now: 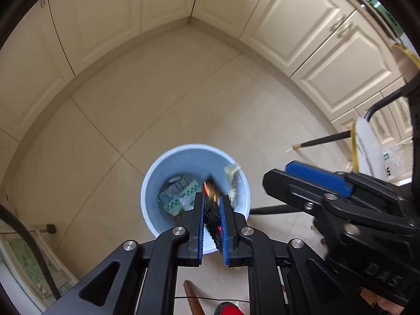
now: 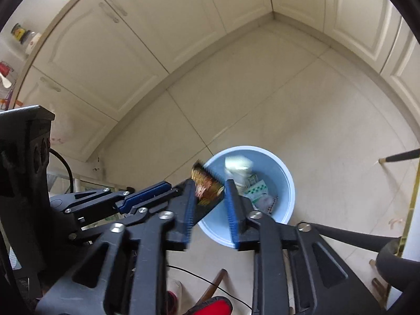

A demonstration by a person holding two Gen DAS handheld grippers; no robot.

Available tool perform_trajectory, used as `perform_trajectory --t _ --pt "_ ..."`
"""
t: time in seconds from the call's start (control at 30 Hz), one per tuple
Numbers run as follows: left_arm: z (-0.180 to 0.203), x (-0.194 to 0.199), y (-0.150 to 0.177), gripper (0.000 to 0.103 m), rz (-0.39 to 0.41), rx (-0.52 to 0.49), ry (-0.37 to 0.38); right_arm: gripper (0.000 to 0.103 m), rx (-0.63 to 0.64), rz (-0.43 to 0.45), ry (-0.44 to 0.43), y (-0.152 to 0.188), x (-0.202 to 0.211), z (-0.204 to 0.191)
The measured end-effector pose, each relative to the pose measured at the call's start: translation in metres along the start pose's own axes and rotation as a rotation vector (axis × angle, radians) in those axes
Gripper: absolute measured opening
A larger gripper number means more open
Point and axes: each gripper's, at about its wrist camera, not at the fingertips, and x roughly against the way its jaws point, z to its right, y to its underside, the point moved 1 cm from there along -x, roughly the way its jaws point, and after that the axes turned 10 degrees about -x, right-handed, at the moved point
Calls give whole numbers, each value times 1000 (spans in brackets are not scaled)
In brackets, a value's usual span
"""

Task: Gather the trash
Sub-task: 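Open the left gripper over the blue bin to drop the black packet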

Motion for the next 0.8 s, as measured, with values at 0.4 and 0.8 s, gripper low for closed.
perform_trajectory --t 0.4,0.8 --pt "2 0 -22 30 19 43 -42 55 -4 49 65 4 24 10" --pt "46 152 -32 59 361 50 -236 91 111 292 92 25 151 -47"
